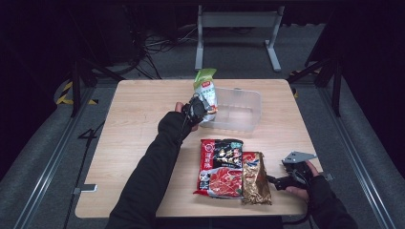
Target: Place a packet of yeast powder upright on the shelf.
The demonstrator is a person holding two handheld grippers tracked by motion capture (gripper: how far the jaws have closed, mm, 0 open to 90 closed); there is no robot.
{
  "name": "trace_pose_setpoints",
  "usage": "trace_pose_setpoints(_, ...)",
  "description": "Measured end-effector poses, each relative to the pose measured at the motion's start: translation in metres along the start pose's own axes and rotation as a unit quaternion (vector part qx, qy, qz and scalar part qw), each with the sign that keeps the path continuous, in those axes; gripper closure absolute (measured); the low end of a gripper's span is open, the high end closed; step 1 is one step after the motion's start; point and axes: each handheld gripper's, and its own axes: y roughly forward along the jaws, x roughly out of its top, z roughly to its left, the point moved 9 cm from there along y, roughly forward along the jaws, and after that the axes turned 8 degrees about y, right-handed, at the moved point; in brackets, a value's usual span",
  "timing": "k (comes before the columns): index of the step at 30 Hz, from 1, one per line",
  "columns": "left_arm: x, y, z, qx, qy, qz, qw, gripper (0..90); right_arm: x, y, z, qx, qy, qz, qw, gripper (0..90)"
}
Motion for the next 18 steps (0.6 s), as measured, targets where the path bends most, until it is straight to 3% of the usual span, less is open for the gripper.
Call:
trace_pose_setpoints(2, -0.006, -0.007, -0.004, -0.018, 0.002, -0.001, 0.9998, 85.8, 0.0, -0.001, 0.0, -0.002, -0.002, 0.0, 1.0, 10.5)
trace_pose_setpoints(6, -0.014, -0.016, -0.01, -0.029, 0.021, 0.017, 0.9992, 85.8, -0.001, -0.002, -0.001, -0.002, 0.001, 0.001, 1.0, 10.6)
trace_pose_setpoints(9, -0.013, -0.015, -0.011, -0.02, 0.031, 0.025, 0.999, 85.8, -0.002, -0.002, 0.0, -0.003, 0.001, 0.002, 1.0, 10.6)
trace_pose_setpoints(13, -0.008, -0.009, -0.009, -0.022, 0.025, 0.02, 0.9992, 85.7, -0.002, 0.0, 0.001, -0.001, -0.003, 0.005, 1.0, 9.9)
trace_pose_setpoints(18, -0.003, -0.006, -0.009, -0.036, 0.022, 0.036, 0.9984, 85.7, 0.0, 0.001, 0.001, -0.001, 0.0, 0.004, 1.0, 10.0)
